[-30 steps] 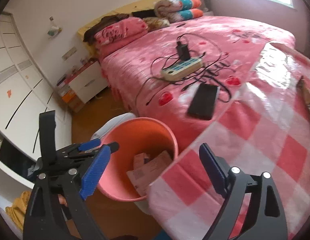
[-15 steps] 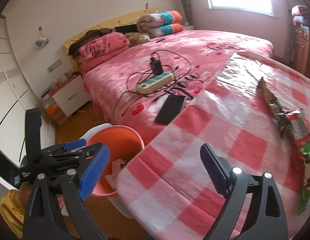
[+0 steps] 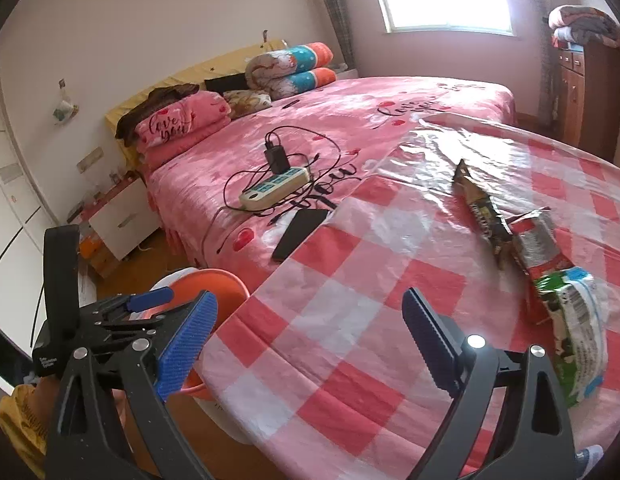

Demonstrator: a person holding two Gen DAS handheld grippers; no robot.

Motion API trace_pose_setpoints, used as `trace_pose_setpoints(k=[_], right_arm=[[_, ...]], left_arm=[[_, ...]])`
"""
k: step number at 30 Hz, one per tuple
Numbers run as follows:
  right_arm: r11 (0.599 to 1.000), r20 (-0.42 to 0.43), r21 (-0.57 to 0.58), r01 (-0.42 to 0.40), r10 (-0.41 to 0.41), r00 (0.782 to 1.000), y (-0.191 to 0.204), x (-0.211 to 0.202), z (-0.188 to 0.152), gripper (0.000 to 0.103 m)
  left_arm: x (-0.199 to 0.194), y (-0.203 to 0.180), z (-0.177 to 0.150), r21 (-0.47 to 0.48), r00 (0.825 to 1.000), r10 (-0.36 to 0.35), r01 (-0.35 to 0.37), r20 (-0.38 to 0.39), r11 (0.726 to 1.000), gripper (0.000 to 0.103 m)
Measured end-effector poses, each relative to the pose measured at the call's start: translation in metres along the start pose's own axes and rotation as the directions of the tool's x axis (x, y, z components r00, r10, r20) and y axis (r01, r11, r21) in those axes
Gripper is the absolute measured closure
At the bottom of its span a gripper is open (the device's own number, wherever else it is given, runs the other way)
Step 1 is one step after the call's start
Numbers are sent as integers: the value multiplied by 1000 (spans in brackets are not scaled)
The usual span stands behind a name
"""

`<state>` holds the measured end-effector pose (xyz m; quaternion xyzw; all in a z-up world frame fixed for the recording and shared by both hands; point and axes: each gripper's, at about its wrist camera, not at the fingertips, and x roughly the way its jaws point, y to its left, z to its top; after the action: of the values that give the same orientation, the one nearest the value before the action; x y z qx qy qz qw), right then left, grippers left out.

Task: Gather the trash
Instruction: 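Move both tools back over the checked sheet toward the remaining trash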

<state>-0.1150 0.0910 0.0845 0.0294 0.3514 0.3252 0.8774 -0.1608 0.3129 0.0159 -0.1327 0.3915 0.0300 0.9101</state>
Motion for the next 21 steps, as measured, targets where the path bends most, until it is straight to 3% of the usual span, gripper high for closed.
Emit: trace_pose_setpoints(k=[21], right_arm=[[994, 73, 92, 56, -63, 995, -56, -38, -7, 10]], left_arm=[[4, -72, 0, 142, 998, -47, 51, -28, 988, 19]])
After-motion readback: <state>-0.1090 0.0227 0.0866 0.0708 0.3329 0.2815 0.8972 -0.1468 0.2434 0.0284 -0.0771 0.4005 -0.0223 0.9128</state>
